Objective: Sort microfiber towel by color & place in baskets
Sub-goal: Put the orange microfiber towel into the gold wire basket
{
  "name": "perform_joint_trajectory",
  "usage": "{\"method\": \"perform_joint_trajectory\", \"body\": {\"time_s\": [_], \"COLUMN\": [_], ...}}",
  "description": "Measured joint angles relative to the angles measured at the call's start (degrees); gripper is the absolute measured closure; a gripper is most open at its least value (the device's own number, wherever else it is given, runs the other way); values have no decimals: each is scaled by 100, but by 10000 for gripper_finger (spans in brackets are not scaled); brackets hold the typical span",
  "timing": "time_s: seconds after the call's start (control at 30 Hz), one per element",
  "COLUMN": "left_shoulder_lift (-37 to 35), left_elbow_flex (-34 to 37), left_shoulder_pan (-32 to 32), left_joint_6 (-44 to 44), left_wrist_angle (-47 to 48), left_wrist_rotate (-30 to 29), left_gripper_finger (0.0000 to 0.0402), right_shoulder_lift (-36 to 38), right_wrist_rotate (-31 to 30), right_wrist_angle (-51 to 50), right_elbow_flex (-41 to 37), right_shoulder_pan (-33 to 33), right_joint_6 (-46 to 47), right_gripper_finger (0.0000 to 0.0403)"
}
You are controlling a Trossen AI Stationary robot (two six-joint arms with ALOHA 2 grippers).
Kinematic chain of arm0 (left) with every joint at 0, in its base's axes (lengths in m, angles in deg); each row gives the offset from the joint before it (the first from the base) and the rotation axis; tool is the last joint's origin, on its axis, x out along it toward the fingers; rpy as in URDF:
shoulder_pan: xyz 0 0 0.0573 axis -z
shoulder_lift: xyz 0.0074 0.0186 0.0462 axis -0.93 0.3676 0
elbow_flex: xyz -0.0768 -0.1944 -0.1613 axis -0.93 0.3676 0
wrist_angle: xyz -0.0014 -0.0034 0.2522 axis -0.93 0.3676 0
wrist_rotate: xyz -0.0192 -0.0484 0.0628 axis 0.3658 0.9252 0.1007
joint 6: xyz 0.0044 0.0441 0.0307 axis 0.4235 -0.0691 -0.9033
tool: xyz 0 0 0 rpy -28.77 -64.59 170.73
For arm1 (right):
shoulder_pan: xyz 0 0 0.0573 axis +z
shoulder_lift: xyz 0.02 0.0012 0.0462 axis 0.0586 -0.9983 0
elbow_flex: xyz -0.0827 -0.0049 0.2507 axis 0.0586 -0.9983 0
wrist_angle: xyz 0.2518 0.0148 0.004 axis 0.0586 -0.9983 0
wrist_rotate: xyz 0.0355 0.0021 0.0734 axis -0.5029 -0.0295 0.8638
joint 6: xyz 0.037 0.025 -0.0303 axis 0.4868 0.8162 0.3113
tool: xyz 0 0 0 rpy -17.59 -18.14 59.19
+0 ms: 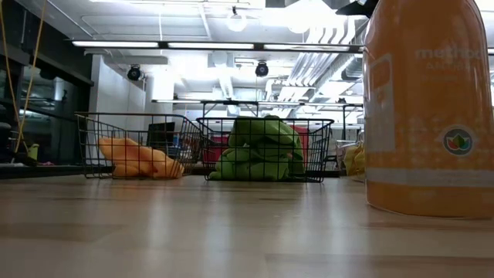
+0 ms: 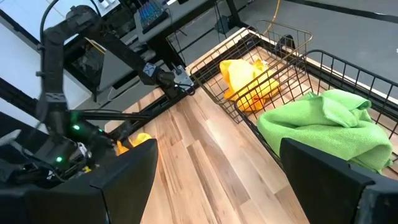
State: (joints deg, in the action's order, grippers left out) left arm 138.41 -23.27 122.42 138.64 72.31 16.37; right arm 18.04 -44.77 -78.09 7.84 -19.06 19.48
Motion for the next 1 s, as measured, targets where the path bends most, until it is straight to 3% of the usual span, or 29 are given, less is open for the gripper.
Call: {"method": "perform_joint_trajectory", "body": {"time_s": [0.1,0.23,0.33,0.43,0.6,0.77,1.0], "left_shoulder_lift": [-40,-76,-147,-433,-1273,-2343,-3880], "left_elbow_flex": [456,589,508,361,32,-640,-1236], "left_shoulder_pan": [-122,-338,-658,-1166,-2245,-3339,-4556], "left_joint_6": [364,323,-242,-969,-2604,-4329,-5733], "left_wrist_angle": [-838,-1066,-1148,-1155,-965,-865,-906], "left_wrist_rotate": [377,650,613,326,47,-740,-2789], "left_gripper_finger": [179,195,257,364,391,397,400], "right_shoulder_lift": [0,0,0,0,0,0,0], "right_wrist_rotate": [-1,-2,-4,-4,-66,-257,-462], "right_wrist_angle": [0,-34,-96,-139,-166,-149,125], "right_elbow_flex": [0,0,0,0,0,0,0], "right_shoulder_pan": [0,0,0,0,0,0,0], "right_joint_6": [0,0,0,0,0,10,166], "right_gripper_finger": [71,71,71,71,71,71,71]}}
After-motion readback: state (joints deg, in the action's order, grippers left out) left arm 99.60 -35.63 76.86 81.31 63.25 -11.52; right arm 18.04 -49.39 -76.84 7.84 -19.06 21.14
